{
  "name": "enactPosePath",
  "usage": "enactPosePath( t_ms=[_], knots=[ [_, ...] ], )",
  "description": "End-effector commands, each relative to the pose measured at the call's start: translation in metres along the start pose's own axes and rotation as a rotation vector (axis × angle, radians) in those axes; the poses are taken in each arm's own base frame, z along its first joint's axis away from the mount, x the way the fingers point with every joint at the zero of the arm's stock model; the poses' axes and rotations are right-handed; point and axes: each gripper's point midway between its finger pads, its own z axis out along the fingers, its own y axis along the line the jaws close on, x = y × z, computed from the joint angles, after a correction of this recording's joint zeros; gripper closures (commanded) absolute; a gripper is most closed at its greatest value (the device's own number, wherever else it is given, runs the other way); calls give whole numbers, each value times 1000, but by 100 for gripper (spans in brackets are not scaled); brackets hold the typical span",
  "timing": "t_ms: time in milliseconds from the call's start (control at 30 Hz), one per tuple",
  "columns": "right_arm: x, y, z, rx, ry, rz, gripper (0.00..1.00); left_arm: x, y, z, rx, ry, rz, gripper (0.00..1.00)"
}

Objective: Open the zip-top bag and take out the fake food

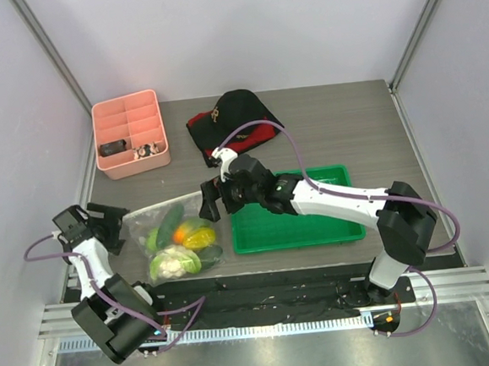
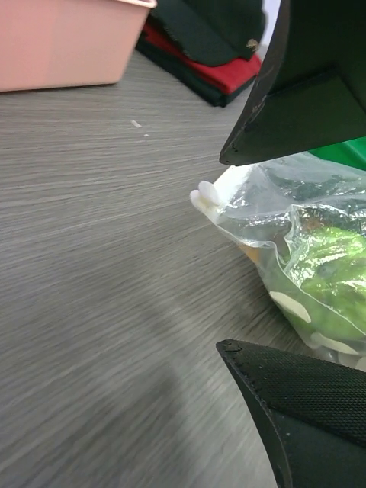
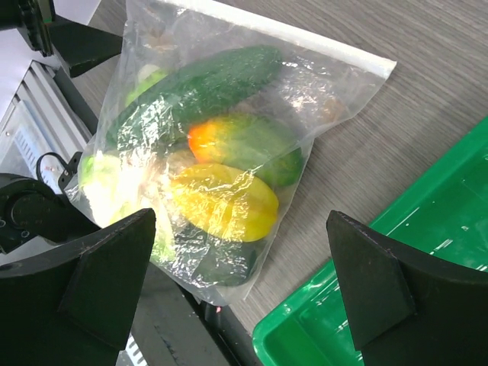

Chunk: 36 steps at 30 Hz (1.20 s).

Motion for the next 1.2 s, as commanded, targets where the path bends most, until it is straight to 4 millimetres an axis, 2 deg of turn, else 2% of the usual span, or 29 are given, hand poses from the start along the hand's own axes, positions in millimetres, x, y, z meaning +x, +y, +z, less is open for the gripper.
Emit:
enactPosePath(
  t_ms=[0,200,300,400,433,467,500,533,633,667,700,733,767,800,833,900,933,967,1000,1033,1133,1167],
  knots=[
    [-24,12,-14,-46,-87,-49,0,-3,-42,3,212,27,65,6],
    [-29,17,-17,-73,-110,-44,0,6,-33,25,124,72,74,9],
    [-26,18,-15,-79,-109,-40,0,13,-48,33,143,102,99,18],
    [-24,19,-14,-79,-105,-44,0,21,-60,38,157,147,145,42],
    [-25,20,-14,-78,-109,-53,0,20,-64,35,178,142,147,66],
    [-23,22,-13,-76,-106,-63,0,19,-67,31,187,137,152,77],
    [-22,22,-11,-70,-105,-72,0,19,-72,26,206,130,163,95],
    [-21,25,-10,-75,-106,-84,0,17,-79,11,232,104,175,100],
    [-18,38,2,-96,-115,-135,0,6,-90,-25,239,14,208,100],
    [-24,45,5,-106,-125,-148,0,-1,-93,-51,251,-70,209,100],
    [-14,54,14,-113,-102,-164,0,-4,-99,-66,273,-109,208,100],
    [-14,58,18,-111,-103,-194,0,-9,-107,-83,302,-160,197,100],
    [-25,71,19,-124,-129,-216,0,-12,-102,-104,297,-230,178,100],
    [-25,77,23,-127,-133,-234,0,-13,-102,-115,290,-256,124,100],
    [-17,89,29,-141,-122,-261,0,-16,-105,-128,305,-286,111,100],
    [-28,103,31,-144,-171,-310,1,-10,-95,-140,285,-293,34,100],
    [-25,116,31,-159,-181,-333,0,-5,-94,-139,292,-273,16,100],
    [-23,119,31,-165,-191,-364,0,1,-96,-138,312,-240,-4,100],
    [-31,121,31,-145,-237,-373,0,11,-96,-135,337,-191,-23,100],
    [-34,122,27,-138,-257,-375,0,16,-97,-133,347,-166,-23,100],
    [-36,102,27,-75,-273,-333,0,23,-98,-135,383,-152,8,100],
    [-36,102,28,-81,-264,-322,0,25,-100,-137,402,-147,15,100]
  ],
)
